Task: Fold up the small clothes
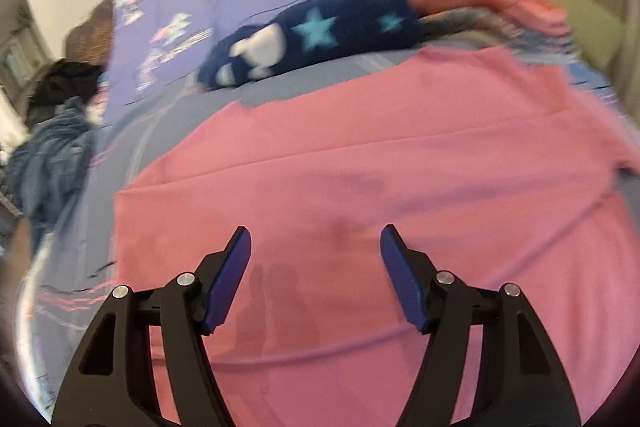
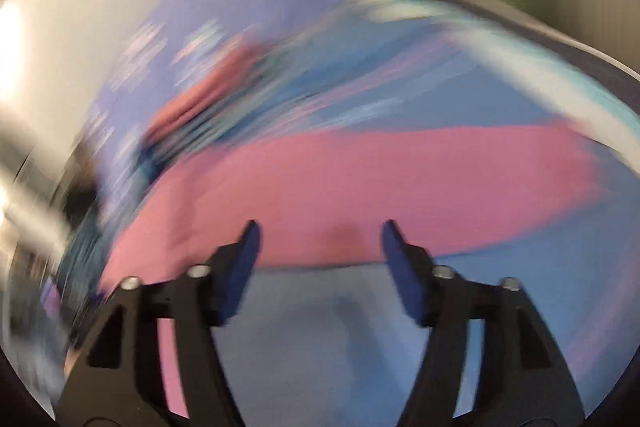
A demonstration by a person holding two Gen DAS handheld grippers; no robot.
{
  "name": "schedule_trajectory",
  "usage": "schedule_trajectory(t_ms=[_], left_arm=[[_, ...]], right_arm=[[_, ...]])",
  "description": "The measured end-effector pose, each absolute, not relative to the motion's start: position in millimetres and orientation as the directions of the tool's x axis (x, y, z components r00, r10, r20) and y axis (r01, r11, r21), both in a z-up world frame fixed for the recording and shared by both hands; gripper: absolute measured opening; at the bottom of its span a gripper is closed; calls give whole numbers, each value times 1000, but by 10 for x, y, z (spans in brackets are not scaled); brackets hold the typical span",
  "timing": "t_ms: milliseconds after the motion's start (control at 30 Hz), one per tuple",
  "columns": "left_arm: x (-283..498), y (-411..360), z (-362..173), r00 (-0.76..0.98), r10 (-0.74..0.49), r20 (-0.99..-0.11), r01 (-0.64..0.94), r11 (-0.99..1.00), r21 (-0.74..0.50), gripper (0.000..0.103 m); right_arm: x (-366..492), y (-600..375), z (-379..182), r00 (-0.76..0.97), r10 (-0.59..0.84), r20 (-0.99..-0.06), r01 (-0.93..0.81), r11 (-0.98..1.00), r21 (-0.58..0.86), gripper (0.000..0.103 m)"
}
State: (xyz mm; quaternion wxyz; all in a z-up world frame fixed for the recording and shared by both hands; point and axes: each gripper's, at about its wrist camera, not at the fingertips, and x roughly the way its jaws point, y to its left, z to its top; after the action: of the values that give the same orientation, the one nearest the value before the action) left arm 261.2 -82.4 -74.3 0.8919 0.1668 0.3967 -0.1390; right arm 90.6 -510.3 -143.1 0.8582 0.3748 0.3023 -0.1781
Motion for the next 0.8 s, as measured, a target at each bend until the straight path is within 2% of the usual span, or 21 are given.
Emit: schedule_trajectory(t_ms=[33, 100, 167, 233, 267, 367, 467, 533, 600, 667, 800], left_arm=[[2556, -887, -709, 646, -146, -749, 407, 896, 176, 68], [2430, -1049, -655, 642, -201, -739, 465, 870, 167, 68], [2315, -1222, -624, 633, -252, -732, 522, 837, 163, 68], [2261, -1366, -632, 632, -259, -730, 545, 819, 181, 68], [2246, -1425, -646, 630, -262, -731, 554, 812, 186, 68], [2286, -1531, -718, 611, -274, -743, 564, 809, 165, 68], [2428, -1495, -819, 593, -270, -758, 520, 847, 105, 68], [2540, -1397, -886, 572, -270, -774, 487, 872, 56, 68], [2621, -1253, -932, 542, -302, -784, 463, 886, -22, 68], [2645, -1142, -919, 523, -336, -783, 453, 888, -78, 68], [2633, -874, -813, 522, -378, -764, 420, 894, -155, 68]], right_arm=[[687, -5313, -1537, 729, -169, -663, 622, 567, 540, 68], [352, -5615, -1755, 705, -240, -668, 699, 400, 593, 69], [88, -5900, -2041, 684, -228, -693, 730, 219, 648, 68], [-18, -6037, -2252, 715, -160, -680, 698, 109, 708, 68], [-39, -6063, -2287, 724, -158, -671, 687, 92, 720, 68], [49, -6145, -2281, 735, -205, -647, 676, 141, 723, 78], [203, -6244, -2330, 733, -226, -642, 680, 200, 705, 77], [288, -6262, -2329, 720, -250, -647, 694, 226, 684, 64], [439, -6250, -2325, 766, -185, -615, 642, 243, 727, 5], [468, -6244, -2347, 801, -117, -588, 597, 227, 769, 4], [576, -6060, -2020, 824, -157, -544, 564, 317, 762, 4]])
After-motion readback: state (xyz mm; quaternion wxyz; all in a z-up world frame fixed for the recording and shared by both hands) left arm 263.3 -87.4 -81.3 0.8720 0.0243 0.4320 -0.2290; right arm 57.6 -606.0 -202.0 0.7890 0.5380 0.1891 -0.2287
